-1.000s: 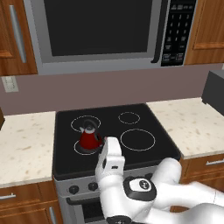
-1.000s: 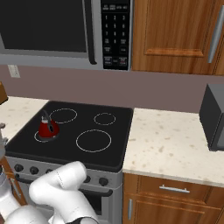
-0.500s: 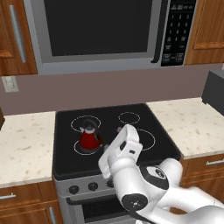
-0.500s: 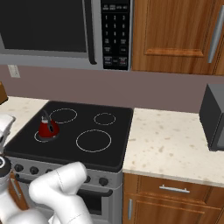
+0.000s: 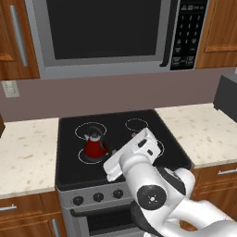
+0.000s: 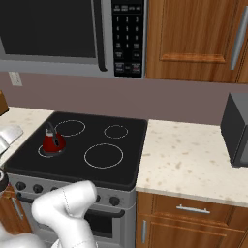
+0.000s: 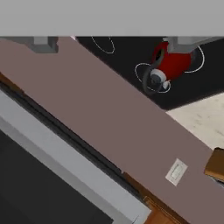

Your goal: The kettle is done boiling. Turn off the stove, then wait for 300 timesteps before moving the kettle to the dining table.

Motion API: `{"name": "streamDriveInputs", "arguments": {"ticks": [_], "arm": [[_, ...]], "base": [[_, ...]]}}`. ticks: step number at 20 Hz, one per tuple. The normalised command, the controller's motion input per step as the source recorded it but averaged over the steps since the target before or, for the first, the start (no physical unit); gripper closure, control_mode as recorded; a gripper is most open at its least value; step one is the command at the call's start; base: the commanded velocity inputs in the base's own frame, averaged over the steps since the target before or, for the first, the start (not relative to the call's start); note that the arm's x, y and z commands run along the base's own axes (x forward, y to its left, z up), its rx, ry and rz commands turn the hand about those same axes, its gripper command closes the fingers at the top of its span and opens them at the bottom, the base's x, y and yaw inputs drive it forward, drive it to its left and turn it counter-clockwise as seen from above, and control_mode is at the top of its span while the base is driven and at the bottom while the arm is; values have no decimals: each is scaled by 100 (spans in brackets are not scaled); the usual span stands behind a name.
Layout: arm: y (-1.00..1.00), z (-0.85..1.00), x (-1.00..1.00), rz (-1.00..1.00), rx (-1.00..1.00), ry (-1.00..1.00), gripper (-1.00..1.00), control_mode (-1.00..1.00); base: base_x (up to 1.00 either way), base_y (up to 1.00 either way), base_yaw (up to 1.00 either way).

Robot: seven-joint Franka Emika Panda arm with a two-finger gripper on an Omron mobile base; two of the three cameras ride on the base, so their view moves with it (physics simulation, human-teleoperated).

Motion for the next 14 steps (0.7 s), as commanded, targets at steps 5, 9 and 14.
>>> {"name": "streamDriveInputs", "arguments": {"ticks": [5, 9, 14], "arm": [[-27, 9, 0, 1, 29, 11, -100, -100], [-29, 4, 1, 2, 25, 13, -100, -100], [-24, 0, 12, 2, 19, 16, -100, -100]], "base": [[0, 0, 0], [0, 0, 0], [0, 0, 0]]}}
